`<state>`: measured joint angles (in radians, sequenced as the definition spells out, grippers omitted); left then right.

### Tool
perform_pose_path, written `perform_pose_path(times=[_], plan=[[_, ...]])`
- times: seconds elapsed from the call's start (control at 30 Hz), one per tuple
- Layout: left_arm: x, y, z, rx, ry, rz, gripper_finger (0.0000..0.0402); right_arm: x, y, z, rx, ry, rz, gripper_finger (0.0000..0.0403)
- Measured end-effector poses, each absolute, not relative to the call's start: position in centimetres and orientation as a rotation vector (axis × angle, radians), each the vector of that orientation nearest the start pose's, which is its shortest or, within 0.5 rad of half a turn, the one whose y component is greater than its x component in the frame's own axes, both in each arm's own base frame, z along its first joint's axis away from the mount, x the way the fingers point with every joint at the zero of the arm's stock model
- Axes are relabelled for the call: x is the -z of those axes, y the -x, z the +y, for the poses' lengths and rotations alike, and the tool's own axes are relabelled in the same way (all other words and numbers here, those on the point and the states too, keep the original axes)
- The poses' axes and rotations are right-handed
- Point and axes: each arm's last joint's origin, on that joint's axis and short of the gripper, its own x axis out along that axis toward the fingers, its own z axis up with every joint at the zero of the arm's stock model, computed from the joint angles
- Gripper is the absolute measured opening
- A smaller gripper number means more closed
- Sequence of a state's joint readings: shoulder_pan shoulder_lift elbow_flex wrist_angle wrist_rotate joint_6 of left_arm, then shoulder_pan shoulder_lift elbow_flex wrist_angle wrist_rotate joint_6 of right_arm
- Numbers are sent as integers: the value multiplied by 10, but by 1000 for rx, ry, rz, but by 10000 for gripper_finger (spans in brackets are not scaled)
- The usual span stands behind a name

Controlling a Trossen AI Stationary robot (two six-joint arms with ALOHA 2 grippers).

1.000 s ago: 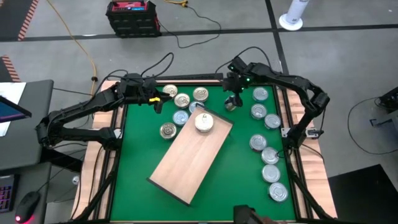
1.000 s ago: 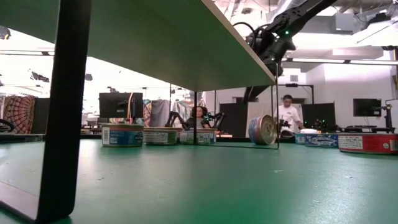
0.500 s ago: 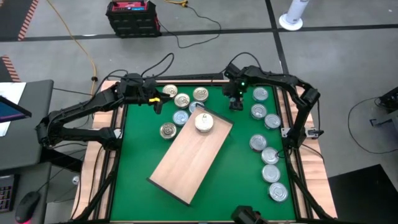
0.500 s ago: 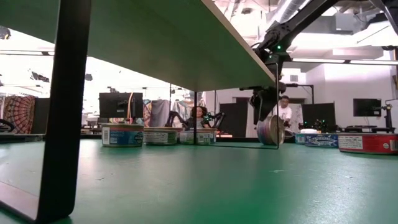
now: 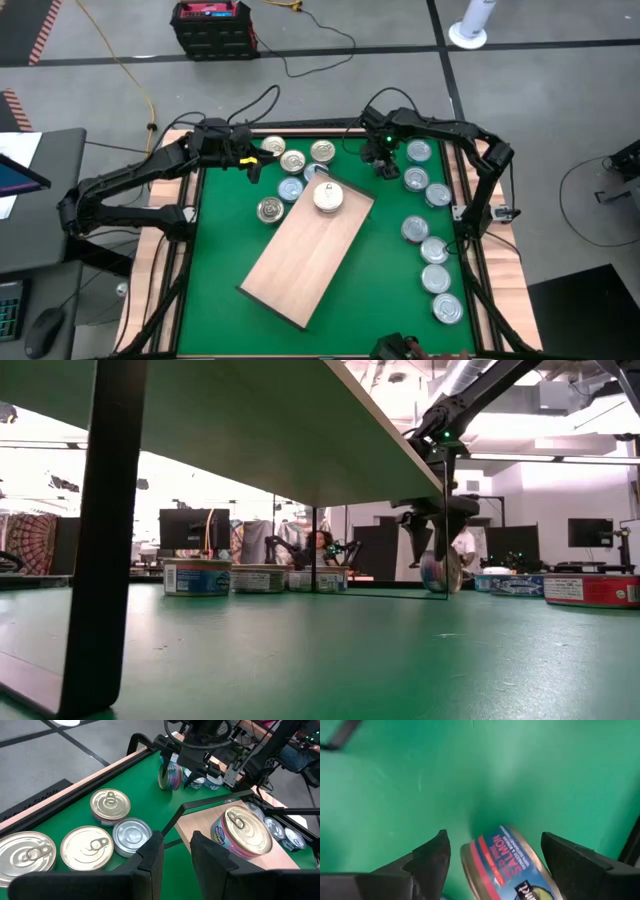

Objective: Stack canned seafood by type on shelf
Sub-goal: Stack the blue pink tuna can on top of the other blue pink tuna can on the shelf

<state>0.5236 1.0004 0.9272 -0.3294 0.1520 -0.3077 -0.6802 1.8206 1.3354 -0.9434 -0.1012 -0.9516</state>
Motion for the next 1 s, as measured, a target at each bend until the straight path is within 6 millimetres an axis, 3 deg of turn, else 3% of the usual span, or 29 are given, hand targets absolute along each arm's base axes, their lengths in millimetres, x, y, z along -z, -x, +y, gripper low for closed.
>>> perform_pose_path(times=[0.57, 0.73, 0.9, 1.0], plan=[[-329, -188, 103, -416, 422, 333, 91, -202, -258, -218, -249, 512, 1617, 329], [-327, -187, 103, -418, 432, 361, 91, -203, -255, -220, -80, 375, 1657, 329], [-326, -187, 102, -418, 436, 374, 91, -203, -245, -213, -141, 301, 1749, 323], [-326, -187, 102, -419, 430, 375, 91, -207, -245, -210, -85, 276, 1736, 317]])
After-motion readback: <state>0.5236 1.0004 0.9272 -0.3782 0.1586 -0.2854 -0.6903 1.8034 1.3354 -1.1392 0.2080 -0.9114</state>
